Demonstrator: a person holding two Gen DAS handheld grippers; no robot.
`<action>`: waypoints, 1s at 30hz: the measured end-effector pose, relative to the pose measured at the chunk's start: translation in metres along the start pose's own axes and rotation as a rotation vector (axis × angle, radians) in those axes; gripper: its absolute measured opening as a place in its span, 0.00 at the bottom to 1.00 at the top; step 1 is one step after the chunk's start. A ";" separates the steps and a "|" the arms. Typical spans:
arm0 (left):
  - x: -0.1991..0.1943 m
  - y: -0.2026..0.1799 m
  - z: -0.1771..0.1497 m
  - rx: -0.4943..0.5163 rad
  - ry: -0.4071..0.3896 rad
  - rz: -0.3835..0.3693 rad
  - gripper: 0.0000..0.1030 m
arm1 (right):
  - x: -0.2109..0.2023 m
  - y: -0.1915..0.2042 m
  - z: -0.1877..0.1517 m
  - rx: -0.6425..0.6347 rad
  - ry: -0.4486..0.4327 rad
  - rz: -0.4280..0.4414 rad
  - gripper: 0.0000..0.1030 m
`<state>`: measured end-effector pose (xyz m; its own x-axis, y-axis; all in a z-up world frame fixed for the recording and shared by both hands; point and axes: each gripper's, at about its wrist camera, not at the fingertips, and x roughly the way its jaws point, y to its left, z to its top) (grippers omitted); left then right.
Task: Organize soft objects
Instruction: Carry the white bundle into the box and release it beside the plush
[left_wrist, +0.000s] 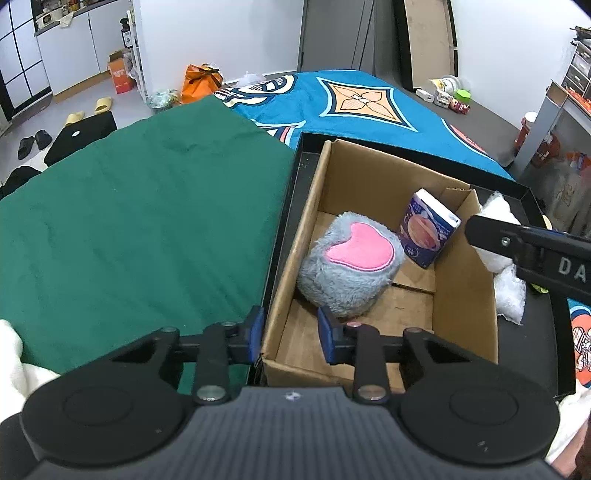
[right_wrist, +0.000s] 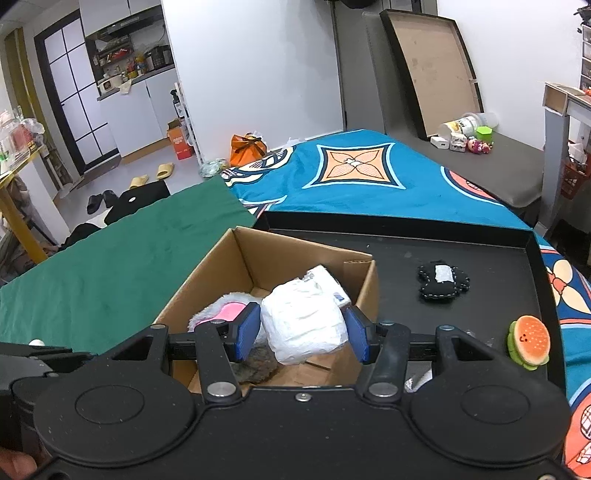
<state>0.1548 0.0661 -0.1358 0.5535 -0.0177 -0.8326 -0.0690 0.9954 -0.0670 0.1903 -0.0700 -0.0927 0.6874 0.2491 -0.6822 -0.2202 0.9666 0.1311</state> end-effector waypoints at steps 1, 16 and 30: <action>0.000 0.001 -0.001 -0.004 0.001 -0.007 0.24 | 0.002 0.000 0.000 0.003 -0.001 -0.002 0.49; -0.006 0.001 -0.004 0.004 -0.015 -0.037 0.09 | -0.005 -0.011 -0.008 -0.010 -0.006 -0.060 0.58; -0.011 -0.011 -0.003 0.038 -0.054 0.048 0.12 | -0.026 -0.056 -0.017 0.002 0.003 -0.064 0.60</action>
<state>0.1471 0.0546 -0.1273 0.5942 0.0344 -0.8035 -0.0655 0.9978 -0.0057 0.1733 -0.1319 -0.0947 0.6979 0.1870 -0.6914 -0.1750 0.9806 0.0886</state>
